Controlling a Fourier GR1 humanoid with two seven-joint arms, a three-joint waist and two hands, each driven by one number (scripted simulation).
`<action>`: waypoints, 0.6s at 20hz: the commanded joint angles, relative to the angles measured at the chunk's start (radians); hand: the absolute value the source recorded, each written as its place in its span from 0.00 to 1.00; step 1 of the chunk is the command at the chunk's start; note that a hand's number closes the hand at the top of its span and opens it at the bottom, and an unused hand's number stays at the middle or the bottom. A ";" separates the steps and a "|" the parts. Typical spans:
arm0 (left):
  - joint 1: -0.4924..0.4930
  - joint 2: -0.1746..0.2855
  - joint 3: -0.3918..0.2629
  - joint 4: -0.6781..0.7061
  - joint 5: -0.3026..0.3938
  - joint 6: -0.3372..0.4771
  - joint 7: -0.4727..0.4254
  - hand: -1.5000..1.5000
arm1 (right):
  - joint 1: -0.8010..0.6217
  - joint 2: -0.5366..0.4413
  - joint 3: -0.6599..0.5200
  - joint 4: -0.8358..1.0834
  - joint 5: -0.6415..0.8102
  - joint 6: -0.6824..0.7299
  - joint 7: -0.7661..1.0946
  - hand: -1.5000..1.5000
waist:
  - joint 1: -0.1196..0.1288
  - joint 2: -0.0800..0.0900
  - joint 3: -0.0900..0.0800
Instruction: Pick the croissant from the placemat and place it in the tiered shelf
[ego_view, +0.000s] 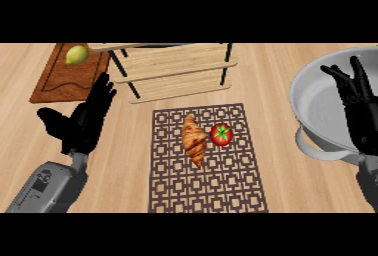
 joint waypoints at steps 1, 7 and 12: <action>0.042 -0.019 -0.006 0.010 -0.028 0.014 0.031 0.50 | -0.035 -0.003 0.033 -0.053 0.096 -0.048 0.067 1.00 | 0.003 -0.014 -0.011; 0.159 0.053 0.011 0.125 0.019 -0.011 0.114 0.50 | -0.036 -0.317 0.114 0.003 0.524 -0.156 0.234 1.00 | -0.022 -0.008 -0.044; 0.217 0.028 -0.007 0.095 0.035 -0.020 0.168 0.50 | -0.101 -0.079 0.302 -0.165 0.658 -0.253 0.643 0.00 | 0.009 -0.018 -0.013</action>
